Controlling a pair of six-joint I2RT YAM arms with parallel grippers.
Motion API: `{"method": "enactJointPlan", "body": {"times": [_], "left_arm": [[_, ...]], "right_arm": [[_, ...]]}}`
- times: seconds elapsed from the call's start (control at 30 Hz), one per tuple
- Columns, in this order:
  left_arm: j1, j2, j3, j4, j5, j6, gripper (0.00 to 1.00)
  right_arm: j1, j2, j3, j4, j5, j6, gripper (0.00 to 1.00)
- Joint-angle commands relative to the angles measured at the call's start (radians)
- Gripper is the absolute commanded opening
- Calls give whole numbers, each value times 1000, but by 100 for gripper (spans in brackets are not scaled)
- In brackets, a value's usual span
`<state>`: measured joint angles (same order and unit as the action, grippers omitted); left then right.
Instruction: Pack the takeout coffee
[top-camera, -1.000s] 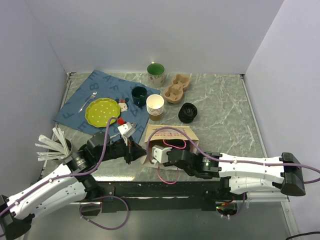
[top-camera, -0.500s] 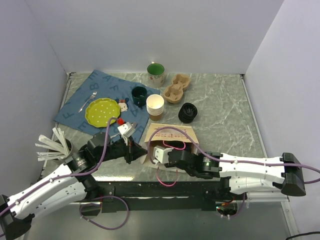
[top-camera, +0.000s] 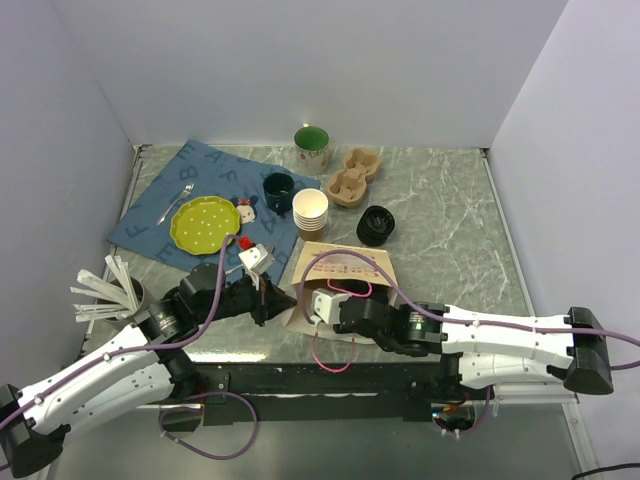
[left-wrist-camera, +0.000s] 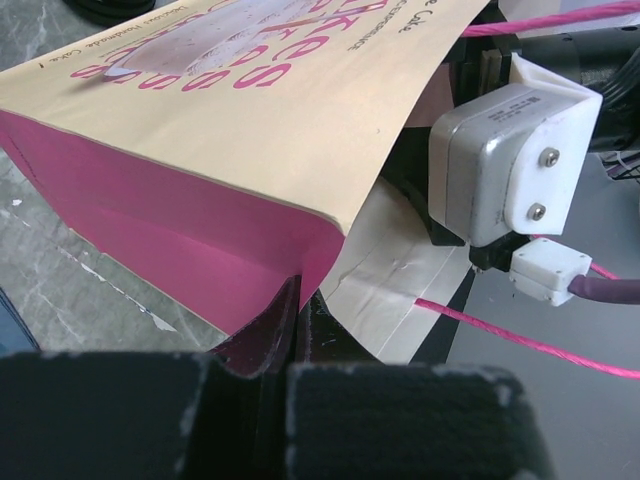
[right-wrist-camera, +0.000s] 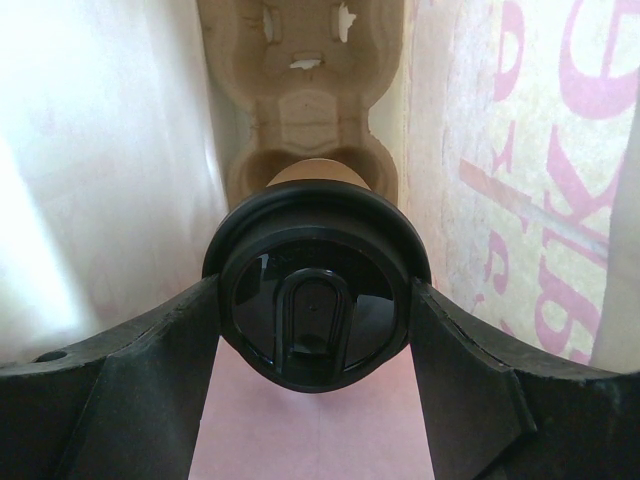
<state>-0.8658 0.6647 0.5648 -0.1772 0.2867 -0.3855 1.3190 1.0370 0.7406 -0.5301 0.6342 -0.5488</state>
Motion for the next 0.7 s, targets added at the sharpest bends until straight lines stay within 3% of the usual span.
{"method": "enactJointPlan", "body": {"times": [0.0, 0.67], "left_arm": [[-6, -11, 15, 44, 15, 5, 1], [-6, -25, 14, 41, 43, -9, 1]], "right_arm": [[-24, 9, 2, 65, 13, 7, 45], [-112, 90, -37, 285, -62, -83, 44]]}}
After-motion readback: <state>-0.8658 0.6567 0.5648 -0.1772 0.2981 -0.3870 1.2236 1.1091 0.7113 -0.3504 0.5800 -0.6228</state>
